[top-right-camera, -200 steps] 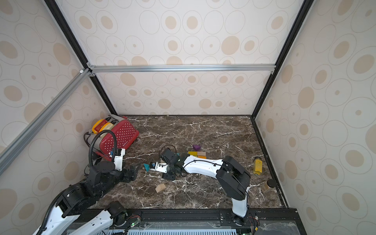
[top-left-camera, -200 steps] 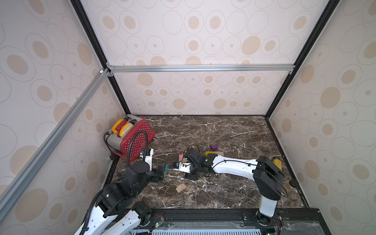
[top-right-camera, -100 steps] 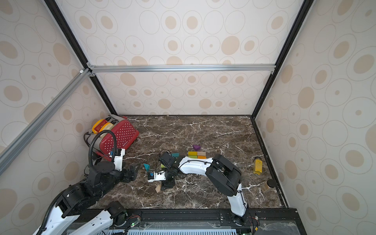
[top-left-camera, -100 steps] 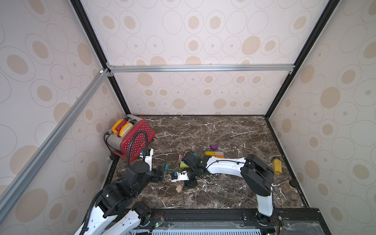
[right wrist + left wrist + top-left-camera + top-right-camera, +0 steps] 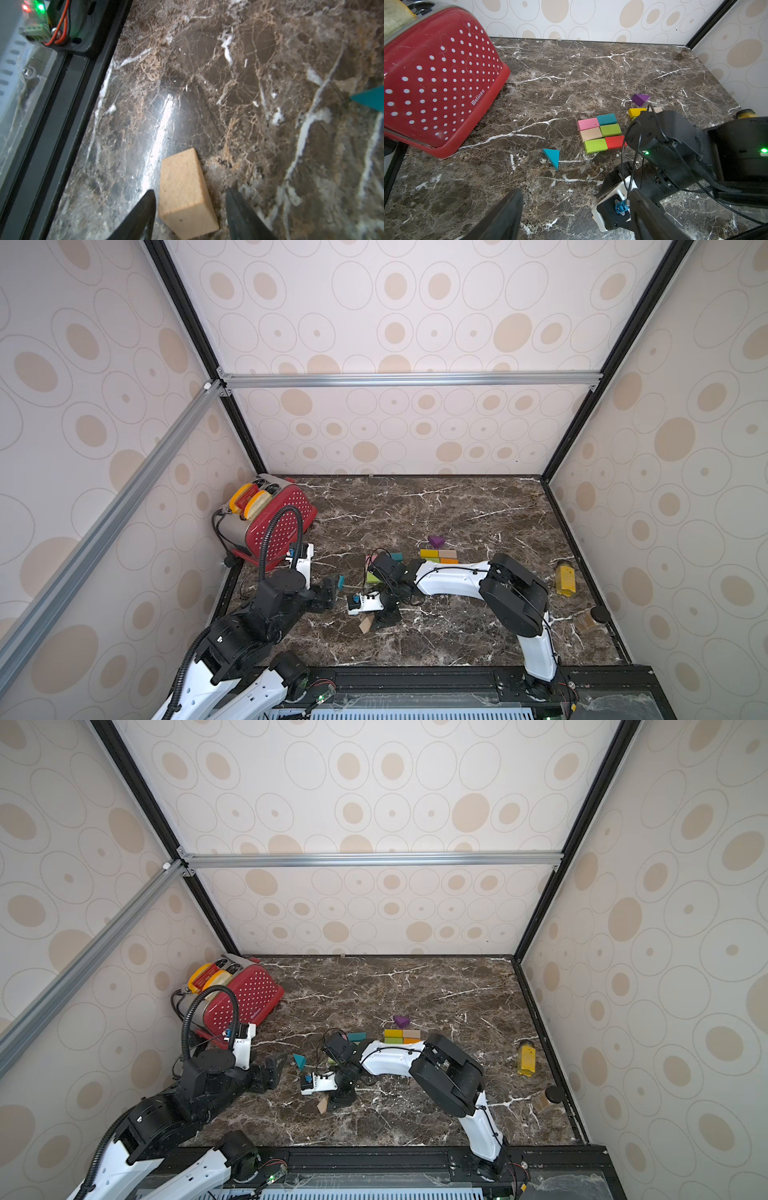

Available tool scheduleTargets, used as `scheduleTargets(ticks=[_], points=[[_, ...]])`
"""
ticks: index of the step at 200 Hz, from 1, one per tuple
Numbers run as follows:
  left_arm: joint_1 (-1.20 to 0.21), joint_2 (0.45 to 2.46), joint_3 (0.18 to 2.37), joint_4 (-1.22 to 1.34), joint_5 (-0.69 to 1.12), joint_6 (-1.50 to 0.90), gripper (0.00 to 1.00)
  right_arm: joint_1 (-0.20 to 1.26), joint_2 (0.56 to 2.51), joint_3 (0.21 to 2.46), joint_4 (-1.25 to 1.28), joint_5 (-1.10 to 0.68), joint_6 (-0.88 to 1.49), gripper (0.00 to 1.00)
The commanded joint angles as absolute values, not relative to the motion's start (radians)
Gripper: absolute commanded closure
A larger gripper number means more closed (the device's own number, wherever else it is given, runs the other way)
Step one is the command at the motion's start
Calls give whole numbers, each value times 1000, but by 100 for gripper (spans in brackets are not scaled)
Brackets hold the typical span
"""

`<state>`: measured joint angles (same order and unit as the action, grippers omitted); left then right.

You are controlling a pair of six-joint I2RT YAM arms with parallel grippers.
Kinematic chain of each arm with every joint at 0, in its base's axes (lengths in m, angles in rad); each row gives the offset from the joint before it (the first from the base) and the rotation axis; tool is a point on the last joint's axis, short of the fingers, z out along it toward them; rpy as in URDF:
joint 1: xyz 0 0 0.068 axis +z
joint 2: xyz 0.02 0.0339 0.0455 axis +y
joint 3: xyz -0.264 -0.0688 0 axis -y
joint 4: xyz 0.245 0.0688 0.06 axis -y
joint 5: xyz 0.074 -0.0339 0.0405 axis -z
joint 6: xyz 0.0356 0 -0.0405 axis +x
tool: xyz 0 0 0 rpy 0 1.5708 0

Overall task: Assemble a piece of candy with building blocks
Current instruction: Pick up the building block from the center of the board.

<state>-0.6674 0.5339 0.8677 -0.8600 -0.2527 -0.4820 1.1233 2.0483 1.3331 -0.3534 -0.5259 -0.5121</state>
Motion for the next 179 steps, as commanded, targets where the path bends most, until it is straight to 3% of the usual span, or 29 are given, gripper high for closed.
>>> scheduleTargets(ticks=[1, 58, 87, 133, 179], points=[[-661, 540, 865, -881, -253, -486, 19, 1135, 2073, 1362, -363, -554, -508, 49], [-661, 538, 865, -881, -251, -486, 19, 1132, 2061, 1354, -373, -577, -462, 66], [-661, 536, 865, -880, -255, -486, 19, 1106, 2021, 1331, -340, -596, -266, 69], [-661, 538, 865, -879, -253, -488, 19, 1070, 1913, 1181, -240, -666, 118, 69], [-661, 559, 863, -874, -233, -492, 19, 1042, 1859, 988, -66, -625, 406, 66]])
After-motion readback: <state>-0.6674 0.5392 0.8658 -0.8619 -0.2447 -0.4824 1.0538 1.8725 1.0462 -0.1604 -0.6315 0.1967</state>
